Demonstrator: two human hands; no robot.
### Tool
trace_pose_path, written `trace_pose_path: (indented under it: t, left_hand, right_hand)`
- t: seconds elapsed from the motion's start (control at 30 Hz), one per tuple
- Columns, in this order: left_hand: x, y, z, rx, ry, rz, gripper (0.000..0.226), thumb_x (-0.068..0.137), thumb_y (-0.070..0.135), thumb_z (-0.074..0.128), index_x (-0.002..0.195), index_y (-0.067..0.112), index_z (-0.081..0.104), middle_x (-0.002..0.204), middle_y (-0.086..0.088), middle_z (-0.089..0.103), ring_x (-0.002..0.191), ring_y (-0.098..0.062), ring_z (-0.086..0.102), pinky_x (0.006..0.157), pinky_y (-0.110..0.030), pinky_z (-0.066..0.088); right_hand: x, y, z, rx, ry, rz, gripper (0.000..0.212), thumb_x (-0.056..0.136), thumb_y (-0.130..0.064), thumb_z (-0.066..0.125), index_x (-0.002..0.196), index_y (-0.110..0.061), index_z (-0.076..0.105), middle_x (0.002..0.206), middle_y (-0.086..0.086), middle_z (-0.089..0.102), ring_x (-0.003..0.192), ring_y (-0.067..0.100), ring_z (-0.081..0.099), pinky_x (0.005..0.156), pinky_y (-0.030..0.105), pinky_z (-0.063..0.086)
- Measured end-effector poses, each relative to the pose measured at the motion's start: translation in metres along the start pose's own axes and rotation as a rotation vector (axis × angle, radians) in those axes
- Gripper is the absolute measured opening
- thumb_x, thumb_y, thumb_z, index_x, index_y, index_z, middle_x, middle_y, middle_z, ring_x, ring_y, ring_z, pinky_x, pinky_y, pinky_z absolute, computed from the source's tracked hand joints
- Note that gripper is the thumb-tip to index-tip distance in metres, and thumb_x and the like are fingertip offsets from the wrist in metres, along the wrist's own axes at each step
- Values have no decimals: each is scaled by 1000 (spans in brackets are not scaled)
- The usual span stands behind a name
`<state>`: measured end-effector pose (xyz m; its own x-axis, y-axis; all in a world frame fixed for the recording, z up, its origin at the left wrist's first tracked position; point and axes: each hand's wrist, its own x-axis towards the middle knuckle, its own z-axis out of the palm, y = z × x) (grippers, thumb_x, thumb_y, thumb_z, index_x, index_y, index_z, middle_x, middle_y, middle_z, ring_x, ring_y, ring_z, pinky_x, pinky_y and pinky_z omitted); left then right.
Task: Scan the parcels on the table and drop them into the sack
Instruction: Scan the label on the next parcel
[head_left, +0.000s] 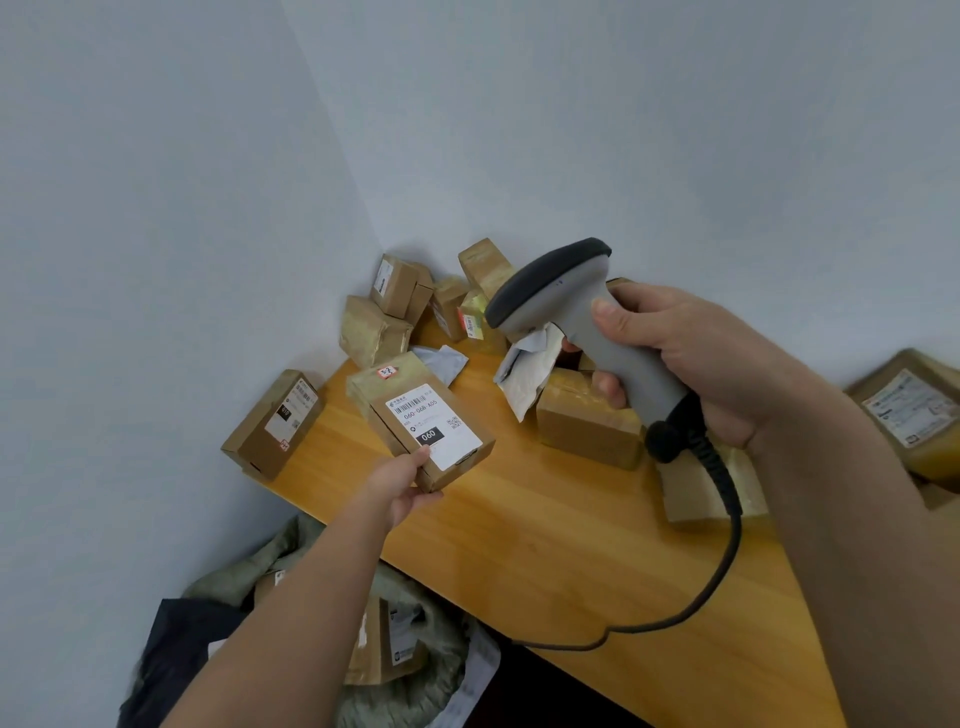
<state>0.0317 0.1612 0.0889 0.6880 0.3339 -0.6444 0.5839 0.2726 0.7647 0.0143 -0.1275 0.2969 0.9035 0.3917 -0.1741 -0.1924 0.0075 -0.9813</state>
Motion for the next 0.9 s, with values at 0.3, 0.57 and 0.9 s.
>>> trace_pose_path:
  t: [0.3,0.57,0.9]
  left_hand:
    - [-8,-6,-70,-121,121,-29,29,98,15,57,126,10,50,109,-10,64,102,-30,60,87,-44,54]
    - [-4,-66,-228,-240,552,-171,61,81,47,72,127,11,54,121,-11,61,99,-27,60,60,-34,50]
    - [-22,-165,-315,-18,305,-484,24,85,26,69,104,11,64,87,-8,67,73,-17,58,56,-24,40]
  right_hand:
    - [13,14,65,-54,-21,82,27,101,-25,52,119,-6,57,95,14,60,57,16,57,59,32,49]
    - [53,68,154,-147,-56,259,31,96,-28,62,118,-8,56,103,16,62,55,13,57,56,29,49]
    - [90,253,229,-275,-103,671,44,89,-9,68,131,-4,53,95,8,66,76,24,69,71,36,57]
